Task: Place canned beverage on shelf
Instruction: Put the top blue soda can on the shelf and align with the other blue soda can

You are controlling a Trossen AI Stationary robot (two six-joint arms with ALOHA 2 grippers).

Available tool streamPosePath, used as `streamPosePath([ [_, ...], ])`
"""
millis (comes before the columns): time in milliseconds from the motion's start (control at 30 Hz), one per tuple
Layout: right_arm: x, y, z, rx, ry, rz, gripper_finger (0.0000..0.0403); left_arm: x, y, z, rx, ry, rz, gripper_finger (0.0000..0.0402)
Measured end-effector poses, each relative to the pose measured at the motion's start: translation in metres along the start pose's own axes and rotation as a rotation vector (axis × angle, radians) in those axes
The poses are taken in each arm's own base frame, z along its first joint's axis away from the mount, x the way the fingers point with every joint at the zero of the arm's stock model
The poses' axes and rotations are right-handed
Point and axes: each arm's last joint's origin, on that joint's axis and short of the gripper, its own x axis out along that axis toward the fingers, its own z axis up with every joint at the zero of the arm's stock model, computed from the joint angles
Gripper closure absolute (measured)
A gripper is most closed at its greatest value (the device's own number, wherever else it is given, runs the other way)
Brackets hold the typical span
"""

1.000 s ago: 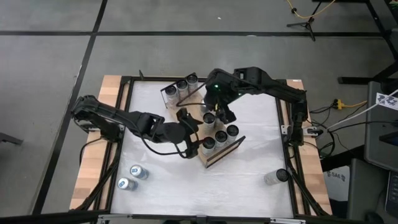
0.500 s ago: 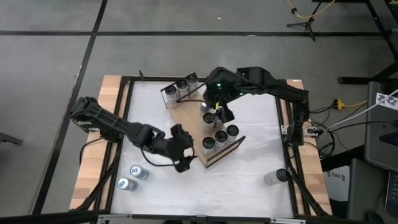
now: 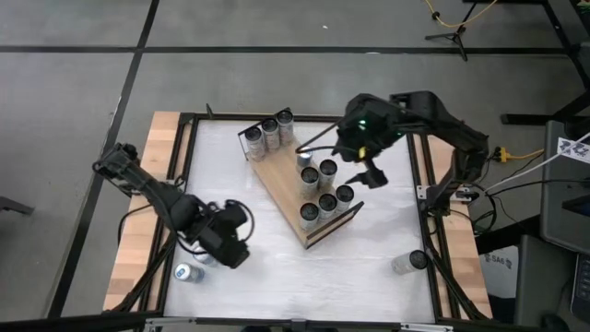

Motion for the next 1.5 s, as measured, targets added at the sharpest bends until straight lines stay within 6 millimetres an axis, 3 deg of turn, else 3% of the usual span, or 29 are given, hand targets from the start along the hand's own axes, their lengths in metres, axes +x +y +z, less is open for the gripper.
streamPosePath([
  [333,-0.022,0.032,-0.033,0.020,-0.023,0.015,0.0010,-0.010,0.013,-0.031,-0.224,0.216,0.192,0.0076],
  [733,-0.004,0.063,-0.106,0.082,-0.180,-0.041,0.0010,-0.008,0.016,-0.068,-0.321,0.362,0.293,0.0076],
  [1000,0.008,0.078,-0.145,0.141,-0.300,-0.072,0.0010,0.003,0.019,-0.080,-0.322,0.320,0.317,0.0076],
  [1267,0.022,0.084,-0.167,0.189,-0.323,-0.070,0.0010,0.026,0.022,-0.088,-0.325,0.320,0.301,0.0076],
  [1500,0.029,0.083,-0.168,0.188,-0.329,-0.072,0.0010,0.039,0.030,-0.093,-0.421,0.296,0.370,0.0076],
])
